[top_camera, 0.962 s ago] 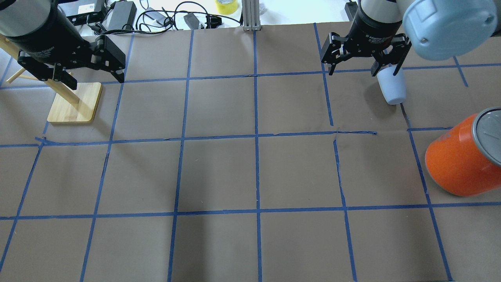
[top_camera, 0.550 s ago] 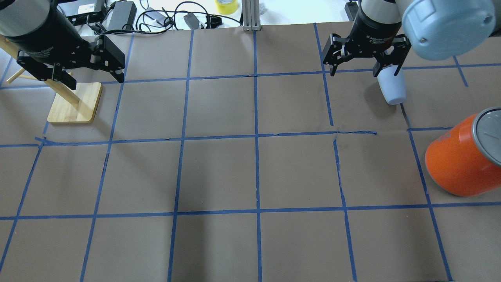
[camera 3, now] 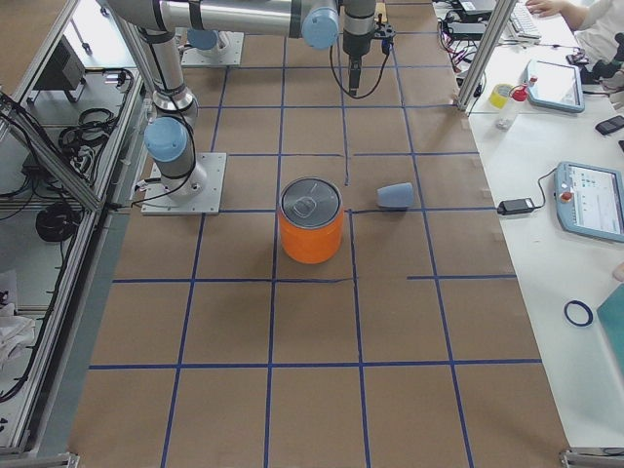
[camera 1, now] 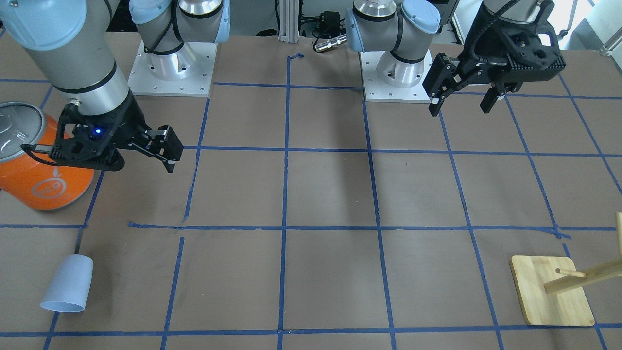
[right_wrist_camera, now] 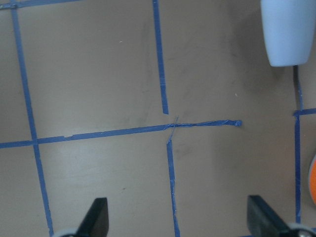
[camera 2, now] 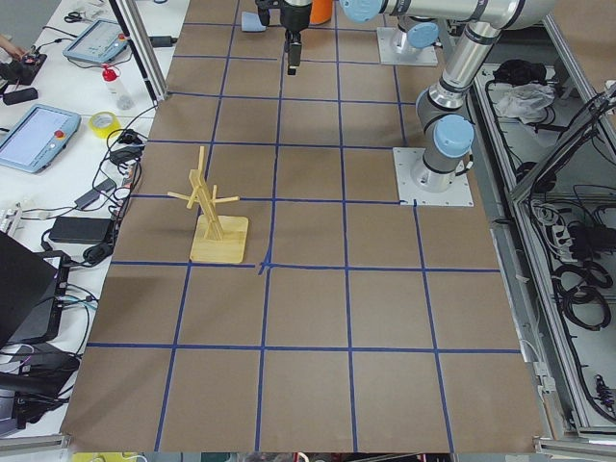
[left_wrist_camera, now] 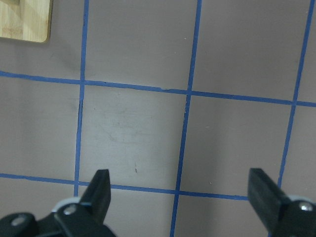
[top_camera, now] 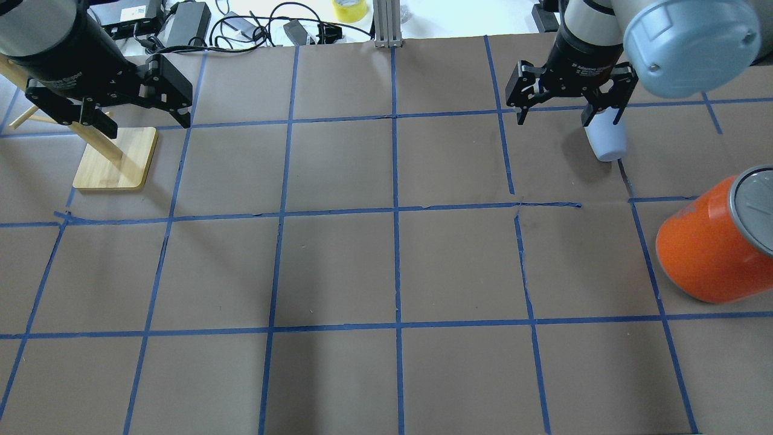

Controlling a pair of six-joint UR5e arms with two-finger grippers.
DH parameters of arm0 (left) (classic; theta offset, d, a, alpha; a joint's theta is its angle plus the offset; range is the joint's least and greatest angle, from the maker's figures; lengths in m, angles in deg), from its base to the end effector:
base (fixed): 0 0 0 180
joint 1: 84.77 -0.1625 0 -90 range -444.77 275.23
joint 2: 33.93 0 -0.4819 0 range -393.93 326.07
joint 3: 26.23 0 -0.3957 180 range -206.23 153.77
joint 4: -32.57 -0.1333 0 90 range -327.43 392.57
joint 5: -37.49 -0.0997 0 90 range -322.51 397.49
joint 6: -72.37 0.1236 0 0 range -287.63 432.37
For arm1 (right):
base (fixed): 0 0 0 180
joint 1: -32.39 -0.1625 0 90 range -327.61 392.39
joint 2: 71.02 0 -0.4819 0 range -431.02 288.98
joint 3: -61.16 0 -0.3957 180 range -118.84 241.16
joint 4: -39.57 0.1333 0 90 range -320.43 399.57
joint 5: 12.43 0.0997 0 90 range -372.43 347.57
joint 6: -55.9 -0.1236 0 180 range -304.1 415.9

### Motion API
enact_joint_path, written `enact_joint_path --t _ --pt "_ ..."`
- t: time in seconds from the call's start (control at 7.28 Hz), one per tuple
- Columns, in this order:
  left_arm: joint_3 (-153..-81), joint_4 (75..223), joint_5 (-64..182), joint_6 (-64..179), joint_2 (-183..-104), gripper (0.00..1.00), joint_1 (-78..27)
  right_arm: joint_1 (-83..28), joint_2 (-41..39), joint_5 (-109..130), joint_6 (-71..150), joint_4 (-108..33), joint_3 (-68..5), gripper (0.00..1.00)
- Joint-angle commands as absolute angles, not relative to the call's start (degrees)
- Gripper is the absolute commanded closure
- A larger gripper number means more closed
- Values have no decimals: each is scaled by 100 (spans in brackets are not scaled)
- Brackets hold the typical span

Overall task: Flip cup
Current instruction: 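Lower the right gripper onto the upside-down light-blue cup and grasp it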

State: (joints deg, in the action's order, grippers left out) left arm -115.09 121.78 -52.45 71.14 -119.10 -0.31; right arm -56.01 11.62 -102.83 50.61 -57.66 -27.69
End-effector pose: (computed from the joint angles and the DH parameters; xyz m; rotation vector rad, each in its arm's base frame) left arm -0.0878 -0.4772 0.5728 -0.1849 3.1273 -0.1850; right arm 0.1168 -0.5605 0.4758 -0.1885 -3.1294 0.0282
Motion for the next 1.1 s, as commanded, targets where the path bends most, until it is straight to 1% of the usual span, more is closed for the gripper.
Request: enact_joint_path --t 0.0,0.14,0.27,0.41,0.69,0.96 --pt "-11518 12178 -5251 7114 -11910 0 -31 -4850 933 -10261 5473 -6008 -2848 0" --pt "-11518 12178 -5251 7114 -11910 0 -31 -4743 635 -10330 5894 -6828 -2849 0" --pt "-11518 12178 -5251 7114 -11910 0 -31 -4576 319 -10287 5950 -7289 -2849 0" --pt "-11518 12178 -5243 7114 -11910 0 -31 -4453 -32 -10252 5942 -7319 -2831 0" --pt "-11518 12178 -5251 7114 -11910 0 -31 -4408 -684 -10304 5977 -8229 -2814 0" --pt "-11518 12178 -5251 7114 -11910 0 -31 -4408 -949 -10357 5968 -8479 -2805 0"
